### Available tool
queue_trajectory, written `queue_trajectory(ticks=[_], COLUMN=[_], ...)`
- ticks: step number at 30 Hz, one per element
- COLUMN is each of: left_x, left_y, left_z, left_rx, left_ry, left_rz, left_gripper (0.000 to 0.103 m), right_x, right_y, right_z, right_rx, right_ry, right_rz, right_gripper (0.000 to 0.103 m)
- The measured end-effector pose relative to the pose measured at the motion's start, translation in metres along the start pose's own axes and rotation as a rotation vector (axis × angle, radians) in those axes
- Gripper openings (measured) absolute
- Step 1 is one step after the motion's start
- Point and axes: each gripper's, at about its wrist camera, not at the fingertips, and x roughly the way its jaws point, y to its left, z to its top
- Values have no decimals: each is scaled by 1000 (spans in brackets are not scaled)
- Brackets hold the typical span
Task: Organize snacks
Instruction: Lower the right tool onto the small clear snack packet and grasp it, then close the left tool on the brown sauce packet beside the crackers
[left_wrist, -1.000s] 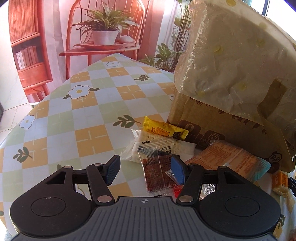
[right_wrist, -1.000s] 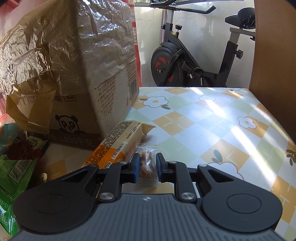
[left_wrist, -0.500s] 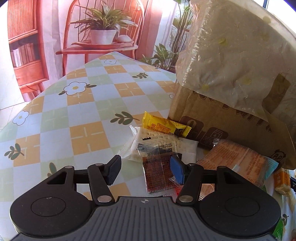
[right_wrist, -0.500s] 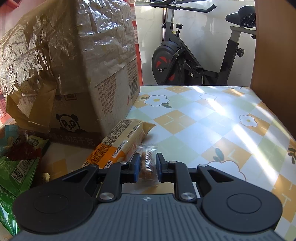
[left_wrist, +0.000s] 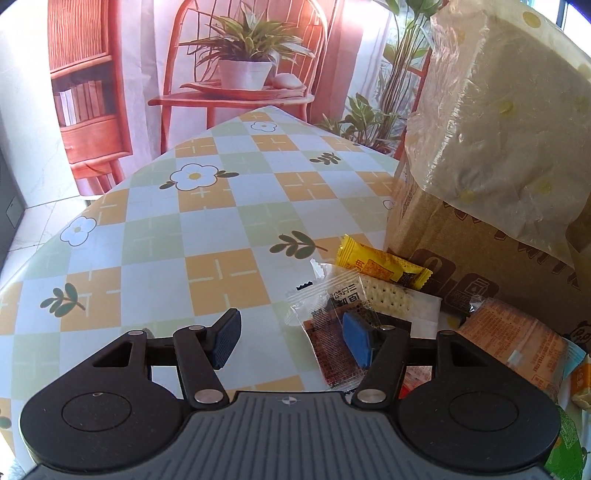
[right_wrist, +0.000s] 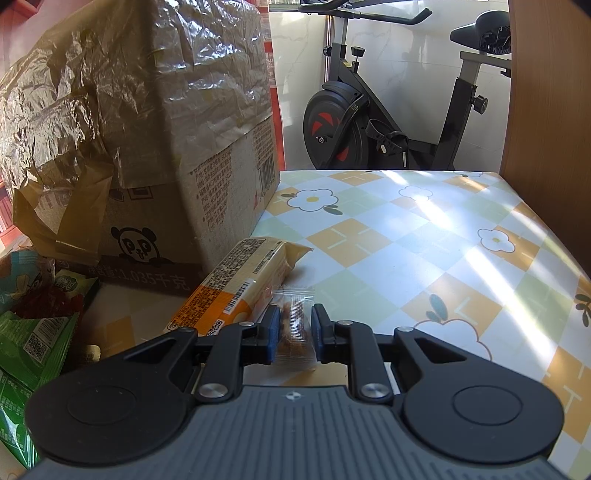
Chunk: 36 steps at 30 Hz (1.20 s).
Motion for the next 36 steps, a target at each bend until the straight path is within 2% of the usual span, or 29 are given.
queue_trajectory(ticks=[4,7,11,14,18,29,36], left_x=[-5,0,8,5,2,-11,-27], left_y=[-6,-11,-16,-16,-10,3,18], left_z=[0,0,-6,-9,-14,-21,-22], left_rx=[-25,-61,-105,-98,-99,26,-102], left_ry=[-12,12,28,23,30,88,104], left_rz=[-69,-90,-60,-53,-51,5,-22], left_gripper=[63,63,64,64,70,69,69], right_x=[0,0,0,1,1,1,2], right_y=[0,0,0,0,0,1,1], right_z=[0,0,0,-1,-1,-1,-1], right_rx=[0,0,0,1,1,3,4], right_ry=[0,0,0,-1,0,-1,-1], right_rz=[0,0,0,0,0,2,4], right_gripper=[20,20,20,20,20,20,20])
